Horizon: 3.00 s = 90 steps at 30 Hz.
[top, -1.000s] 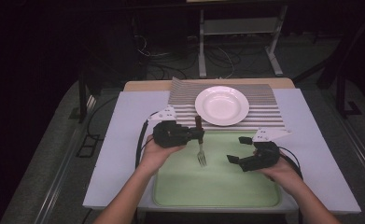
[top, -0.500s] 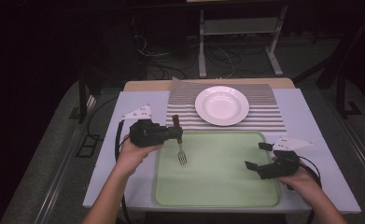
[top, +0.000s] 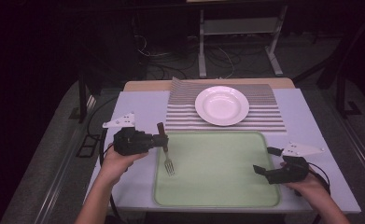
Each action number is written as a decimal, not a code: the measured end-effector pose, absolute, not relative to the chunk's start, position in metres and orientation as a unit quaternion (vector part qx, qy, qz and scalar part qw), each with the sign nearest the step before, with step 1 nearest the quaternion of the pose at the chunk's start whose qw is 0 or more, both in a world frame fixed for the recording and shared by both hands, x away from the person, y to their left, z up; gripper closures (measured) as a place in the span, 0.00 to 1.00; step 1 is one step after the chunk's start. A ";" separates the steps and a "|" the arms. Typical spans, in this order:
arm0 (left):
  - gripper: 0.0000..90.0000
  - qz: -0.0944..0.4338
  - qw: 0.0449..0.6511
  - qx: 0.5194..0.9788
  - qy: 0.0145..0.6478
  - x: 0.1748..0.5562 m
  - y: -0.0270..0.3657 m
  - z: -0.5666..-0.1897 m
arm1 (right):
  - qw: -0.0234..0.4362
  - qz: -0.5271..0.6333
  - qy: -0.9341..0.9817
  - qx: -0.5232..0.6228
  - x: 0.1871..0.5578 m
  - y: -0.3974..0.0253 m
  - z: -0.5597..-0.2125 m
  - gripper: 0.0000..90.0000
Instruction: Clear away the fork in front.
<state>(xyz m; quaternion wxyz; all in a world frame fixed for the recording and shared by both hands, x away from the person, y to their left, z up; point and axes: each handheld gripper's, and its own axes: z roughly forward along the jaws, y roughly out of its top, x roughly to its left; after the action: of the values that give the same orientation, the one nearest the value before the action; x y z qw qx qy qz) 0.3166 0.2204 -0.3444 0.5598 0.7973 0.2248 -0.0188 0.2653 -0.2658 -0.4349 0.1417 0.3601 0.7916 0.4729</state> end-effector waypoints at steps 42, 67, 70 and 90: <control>0.82 -0.035 0.500 0.817 0.285 0.357 0.188 -0.393 | 0.145 0.468 0.797 0.354 0.267 -0.263 -0.435 0.10; 0.80 -0.058 0.424 0.843 0.326 0.361 0.167 -0.442 | 0.146 0.462 0.804 0.346 0.267 -0.259 -0.436 0.10; 0.79 -0.054 0.418 0.846 0.328 0.361 0.165 -0.444 | 0.146 0.462 0.804 0.346 0.267 -0.259 -0.436 0.10; 0.94 -0.014 0.418 0.864 0.279 0.350 0.149 -0.431 | 0.145 0.462 0.804 0.346 0.268 -0.259 -0.436 0.10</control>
<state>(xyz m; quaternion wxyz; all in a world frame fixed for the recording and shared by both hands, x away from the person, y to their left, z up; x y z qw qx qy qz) 0.3504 0.1490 -0.4314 0.4183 0.8643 0.2792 -0.0138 0.2675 -0.2591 -0.4364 0.1453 0.3459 0.8037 0.4618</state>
